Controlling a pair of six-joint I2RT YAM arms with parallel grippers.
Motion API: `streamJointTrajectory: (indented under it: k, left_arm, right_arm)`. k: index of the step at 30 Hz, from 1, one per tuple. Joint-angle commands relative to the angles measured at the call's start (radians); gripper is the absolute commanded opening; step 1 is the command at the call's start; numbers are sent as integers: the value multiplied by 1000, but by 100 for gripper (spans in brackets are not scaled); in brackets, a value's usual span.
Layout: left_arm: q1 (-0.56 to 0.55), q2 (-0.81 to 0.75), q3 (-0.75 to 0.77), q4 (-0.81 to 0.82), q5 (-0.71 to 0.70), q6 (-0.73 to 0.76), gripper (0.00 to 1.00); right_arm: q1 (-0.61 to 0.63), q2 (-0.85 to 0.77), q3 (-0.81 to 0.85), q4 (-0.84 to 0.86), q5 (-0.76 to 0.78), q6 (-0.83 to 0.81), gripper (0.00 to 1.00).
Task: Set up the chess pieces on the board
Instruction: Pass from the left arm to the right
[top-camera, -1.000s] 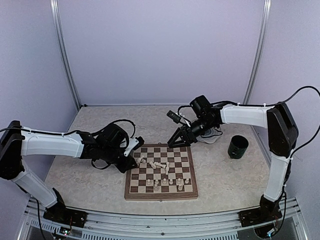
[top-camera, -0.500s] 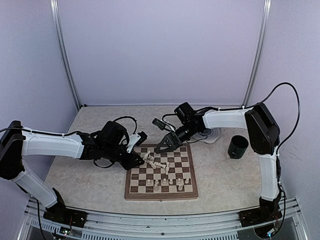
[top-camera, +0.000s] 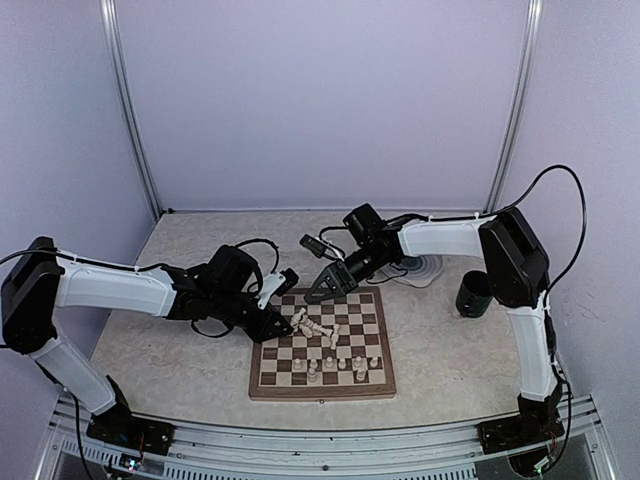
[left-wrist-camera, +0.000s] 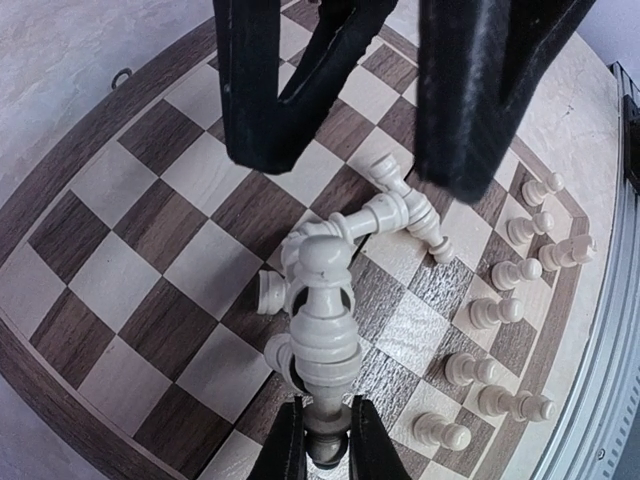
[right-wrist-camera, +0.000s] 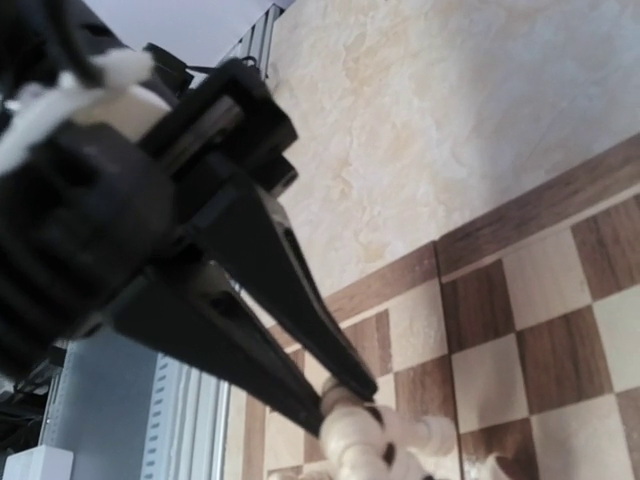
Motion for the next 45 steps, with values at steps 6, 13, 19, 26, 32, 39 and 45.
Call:
streamJointTrajectory:
  k: [6, 13, 19, 26, 32, 39, 45]
  left_arm:
    - [13, 3, 27, 43, 39, -4, 0]
    - [15, 5, 29, 44, 42, -4, 0]
    - [15, -1, 29, 46, 36, -6, 0]
    - [15, -12, 25, 50, 29, -8, 0]
    - [15, -13, 26, 47, 22, -11, 0]
    - [15, -17, 25, 53, 16, -14, 0]
    - [15, -16, 27, 52, 16, -15, 0]
  right_arm:
    - [24, 48, 55, -23, 16, -10, 43]
    - [42, 56, 71, -42, 23, -34, 32]
    - [43, 53, 68, -48, 45, -38, 33]
    - [44, 50, 63, -56, 61, -49, 33]
    - [46, 44, 59, -59, 71, -53, 31]
    - [47, 36, 51, -69, 101, -68, 28]
    - [49, 31, 48, -70, 107, -73, 16]
